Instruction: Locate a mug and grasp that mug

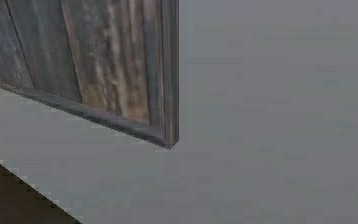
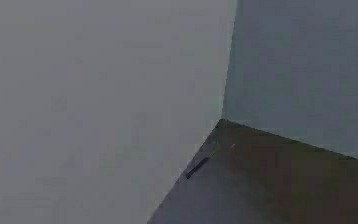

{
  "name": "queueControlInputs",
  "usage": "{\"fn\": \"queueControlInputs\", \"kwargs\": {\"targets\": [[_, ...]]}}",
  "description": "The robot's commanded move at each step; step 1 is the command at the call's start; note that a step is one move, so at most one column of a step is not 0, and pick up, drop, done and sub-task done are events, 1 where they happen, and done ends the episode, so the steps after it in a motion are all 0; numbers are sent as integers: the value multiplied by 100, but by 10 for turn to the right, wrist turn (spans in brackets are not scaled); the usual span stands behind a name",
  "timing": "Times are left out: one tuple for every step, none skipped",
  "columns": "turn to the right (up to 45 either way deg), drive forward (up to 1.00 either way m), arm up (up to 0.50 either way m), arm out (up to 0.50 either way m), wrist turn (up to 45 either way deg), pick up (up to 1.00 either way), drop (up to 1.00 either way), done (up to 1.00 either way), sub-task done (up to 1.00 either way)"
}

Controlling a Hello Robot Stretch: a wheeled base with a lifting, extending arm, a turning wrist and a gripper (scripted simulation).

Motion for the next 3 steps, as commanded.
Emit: {"fn": "queueControlInputs", "kwargs": {"targets": [[-450, 0, 0, 0, 0, 0, 0, 0, 0], [-180, 0, 0, 0, 0, 0, 0, 0, 0], [0, 100, 0, 0, 0, 0, 0, 0, 0]]}}
